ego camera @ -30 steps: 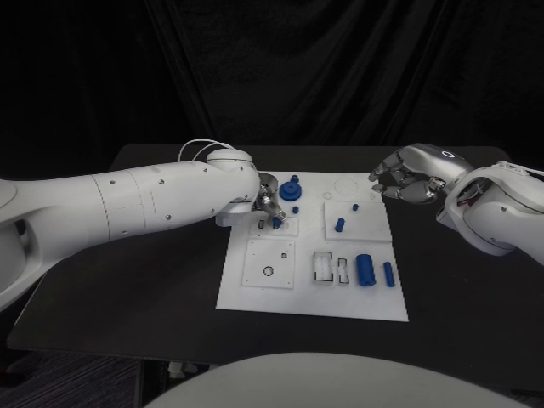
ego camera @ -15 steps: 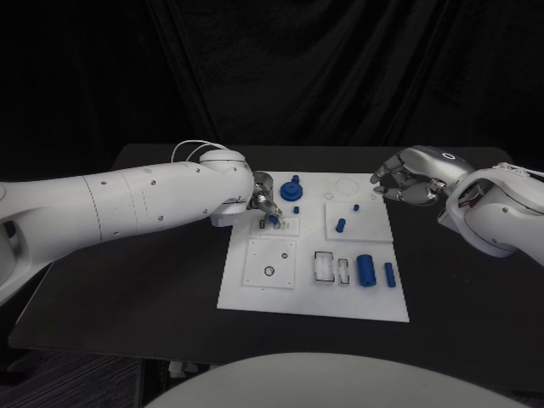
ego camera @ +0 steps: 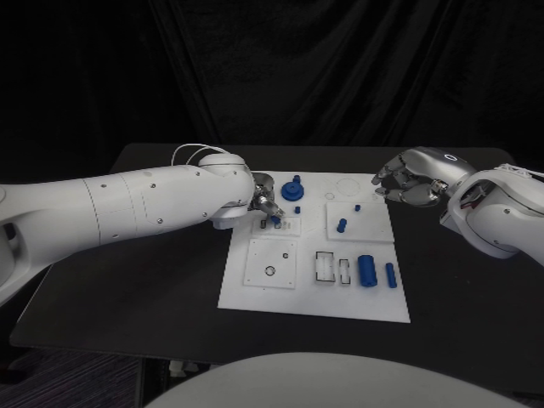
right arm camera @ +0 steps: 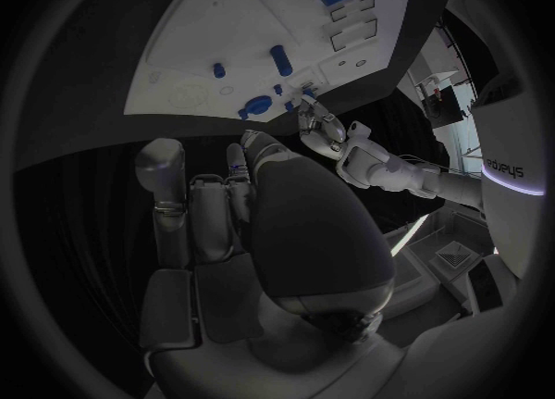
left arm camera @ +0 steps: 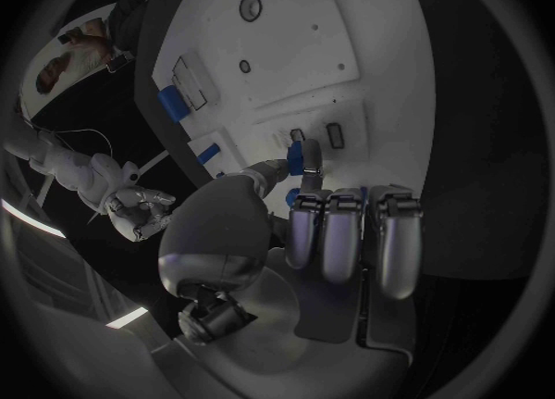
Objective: Assemble the parts on the task board
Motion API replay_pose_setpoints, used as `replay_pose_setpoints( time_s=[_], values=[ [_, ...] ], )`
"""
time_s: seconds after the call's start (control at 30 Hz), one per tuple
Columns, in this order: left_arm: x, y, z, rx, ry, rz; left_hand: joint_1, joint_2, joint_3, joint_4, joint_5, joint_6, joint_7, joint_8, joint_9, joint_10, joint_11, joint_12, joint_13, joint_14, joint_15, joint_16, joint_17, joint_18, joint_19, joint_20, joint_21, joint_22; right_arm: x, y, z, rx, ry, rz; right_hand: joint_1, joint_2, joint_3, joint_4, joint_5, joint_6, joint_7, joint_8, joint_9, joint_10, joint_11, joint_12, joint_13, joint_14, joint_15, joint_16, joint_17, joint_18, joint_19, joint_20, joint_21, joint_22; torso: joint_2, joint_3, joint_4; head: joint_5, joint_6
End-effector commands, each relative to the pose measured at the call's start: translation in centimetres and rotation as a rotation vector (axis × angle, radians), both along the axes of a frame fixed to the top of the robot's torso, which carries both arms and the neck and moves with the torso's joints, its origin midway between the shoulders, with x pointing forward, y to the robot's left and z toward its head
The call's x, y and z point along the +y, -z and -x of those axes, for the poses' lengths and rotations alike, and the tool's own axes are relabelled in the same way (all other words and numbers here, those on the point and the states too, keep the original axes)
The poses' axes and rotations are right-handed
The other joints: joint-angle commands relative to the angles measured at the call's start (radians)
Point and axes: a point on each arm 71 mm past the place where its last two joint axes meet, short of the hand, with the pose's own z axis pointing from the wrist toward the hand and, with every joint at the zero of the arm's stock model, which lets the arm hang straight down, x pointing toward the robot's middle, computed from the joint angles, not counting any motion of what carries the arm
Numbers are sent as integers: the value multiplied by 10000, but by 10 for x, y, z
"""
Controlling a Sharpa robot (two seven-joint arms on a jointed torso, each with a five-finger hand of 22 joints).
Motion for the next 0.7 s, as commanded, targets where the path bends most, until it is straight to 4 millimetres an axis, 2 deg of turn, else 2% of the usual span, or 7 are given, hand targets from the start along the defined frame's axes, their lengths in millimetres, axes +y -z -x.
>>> replay_pose_setpoints(
  time_s=[0.03,0.23,0.43,0.7],
  values=[
    [-2,0,1,-97,48,165,-156,25,93,-12,-70,24,32,-84,19,1056,-33,-4,2619,1058,-42,27,2633,-140,1052,-65,-34,2634,-2,2,0,145,227,102,-42,88,76,-7,30,47,1,8,10,-75,23,-48,261,-71,28,-49,290,21,-68,-5,-66,950,-2,9,-6,30,2],
    [-2,4,2,-78,15,187,-193,34,125,-5,-109,28,37,-110,28,1056,-28,-4,2619,1058,-38,27,2633,-140,1052,-61,-34,2634,-3,2,0,181,253,126,-47,89,85,-6,28,60,1,8,12,-93,23,-57,248,-82,28,-63,275,23,-77,-4,-85,946,-8,29,-21,94,2],
    [0,6,3,-85,-27,242,-201,43,141,-6,-119,31,37,-118,32,1056,-28,-4,2619,1058,-37,27,2633,-140,1052,-60,-34,2634,-4,2,0,225,282,154,-47,89,85,-6,28,60,1,8,12,-93,23,-57,248,-82,28,-63,275,23,-77,-4,-85,946,-3,19,-33,116,2],
    [1,7,6,-101,6,372,-210,53,168,-10,-136,29,38,-134,38,1056,-26,-4,2619,1058,-35,27,2633,-140,1052,-58,-34,2634,-4,3,0,277,298,184,-50,92,89,-5,28,67,0,10,13,-96,23,-58,245,-87,29,-70,268,26,-85,-4,-103,941,1,6,-13,133,2]
  ],
)
